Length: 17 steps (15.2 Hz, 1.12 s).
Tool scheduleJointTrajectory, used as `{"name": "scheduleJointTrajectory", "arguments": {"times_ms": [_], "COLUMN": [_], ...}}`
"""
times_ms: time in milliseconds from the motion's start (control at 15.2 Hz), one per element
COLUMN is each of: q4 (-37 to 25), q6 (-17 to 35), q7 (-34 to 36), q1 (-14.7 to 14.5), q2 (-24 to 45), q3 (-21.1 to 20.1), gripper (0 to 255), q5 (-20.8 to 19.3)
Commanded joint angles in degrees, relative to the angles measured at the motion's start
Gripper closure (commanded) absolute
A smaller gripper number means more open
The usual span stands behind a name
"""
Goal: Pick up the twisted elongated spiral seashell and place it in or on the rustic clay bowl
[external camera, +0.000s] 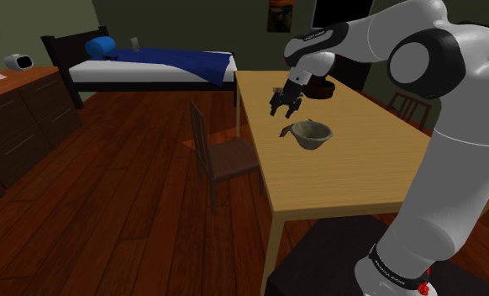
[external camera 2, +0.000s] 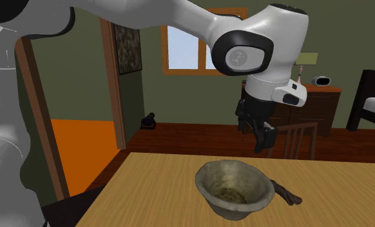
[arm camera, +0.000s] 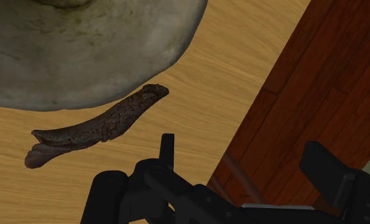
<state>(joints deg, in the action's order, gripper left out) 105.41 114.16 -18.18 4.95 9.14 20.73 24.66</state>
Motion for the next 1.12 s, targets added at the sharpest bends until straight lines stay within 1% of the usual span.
{"name": "scheduleJointTrajectory", "arguments": {"times_ms": [0, 396, 462, 1056], "q4": [0.2, 0.2, 0.2, 0.2], "q6": [0.4, 0.4, 0.4, 0.4], "q7": [-0.1, -0.1, -0.1, -0.1], "q1": [0.0, 0.0, 0.0, 0.0], "q2": [0.2, 0.2, 0.2, 0.2], "q3": [-0.1, -0.1, -0.1, -0.1], "gripper": [0, 0, 255, 255], "q5": [0.2, 0.2, 0.2, 0.2]}}
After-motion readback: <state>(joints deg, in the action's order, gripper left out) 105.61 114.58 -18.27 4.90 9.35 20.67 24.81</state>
